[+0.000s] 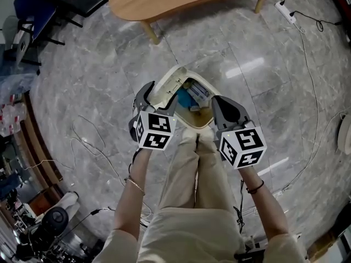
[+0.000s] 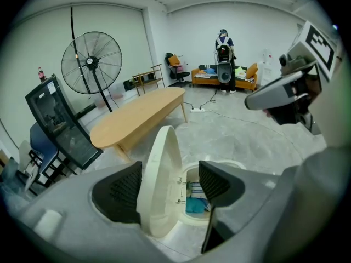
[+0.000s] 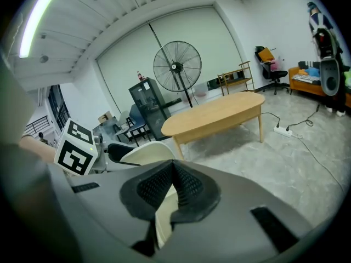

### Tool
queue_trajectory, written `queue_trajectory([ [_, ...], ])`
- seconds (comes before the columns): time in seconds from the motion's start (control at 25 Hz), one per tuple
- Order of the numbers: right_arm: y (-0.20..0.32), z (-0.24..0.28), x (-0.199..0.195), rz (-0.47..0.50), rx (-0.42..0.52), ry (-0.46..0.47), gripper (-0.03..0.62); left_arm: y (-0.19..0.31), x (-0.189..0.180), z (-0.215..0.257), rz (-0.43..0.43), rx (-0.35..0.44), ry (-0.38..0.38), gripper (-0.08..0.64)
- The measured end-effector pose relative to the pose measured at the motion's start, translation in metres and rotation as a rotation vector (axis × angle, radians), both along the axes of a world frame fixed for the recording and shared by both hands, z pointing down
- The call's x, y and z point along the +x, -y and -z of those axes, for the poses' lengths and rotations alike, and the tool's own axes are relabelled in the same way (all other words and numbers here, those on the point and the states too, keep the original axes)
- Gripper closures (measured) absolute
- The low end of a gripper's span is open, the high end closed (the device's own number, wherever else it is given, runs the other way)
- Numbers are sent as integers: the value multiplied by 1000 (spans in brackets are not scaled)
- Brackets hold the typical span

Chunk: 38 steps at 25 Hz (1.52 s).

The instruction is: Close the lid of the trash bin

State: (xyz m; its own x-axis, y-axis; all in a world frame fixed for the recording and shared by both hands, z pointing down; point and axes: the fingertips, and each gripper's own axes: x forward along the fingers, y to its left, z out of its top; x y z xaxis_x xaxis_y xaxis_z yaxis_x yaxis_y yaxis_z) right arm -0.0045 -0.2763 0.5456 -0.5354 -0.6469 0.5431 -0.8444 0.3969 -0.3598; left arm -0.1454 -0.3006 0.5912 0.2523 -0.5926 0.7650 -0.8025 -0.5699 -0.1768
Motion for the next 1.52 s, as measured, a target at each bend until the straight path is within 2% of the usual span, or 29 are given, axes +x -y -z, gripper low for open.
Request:
queue_trajectory([
  [0.36,-18,-2,1,-67,-1,3,588,-12,10,-2,-71,-10,16,245],
  [0.92,-53,-5,27,-231,-28,20,588,-42,42,-5,-174,-18,25,245],
  [1.16,-67,-10,36,-268,-30,18,588,-49,50,-8,-177,-13,43,245],
  [1.52,-74,-17,45,-307,-35,24,588,-59,67,-14,-122,10,58,245],
])
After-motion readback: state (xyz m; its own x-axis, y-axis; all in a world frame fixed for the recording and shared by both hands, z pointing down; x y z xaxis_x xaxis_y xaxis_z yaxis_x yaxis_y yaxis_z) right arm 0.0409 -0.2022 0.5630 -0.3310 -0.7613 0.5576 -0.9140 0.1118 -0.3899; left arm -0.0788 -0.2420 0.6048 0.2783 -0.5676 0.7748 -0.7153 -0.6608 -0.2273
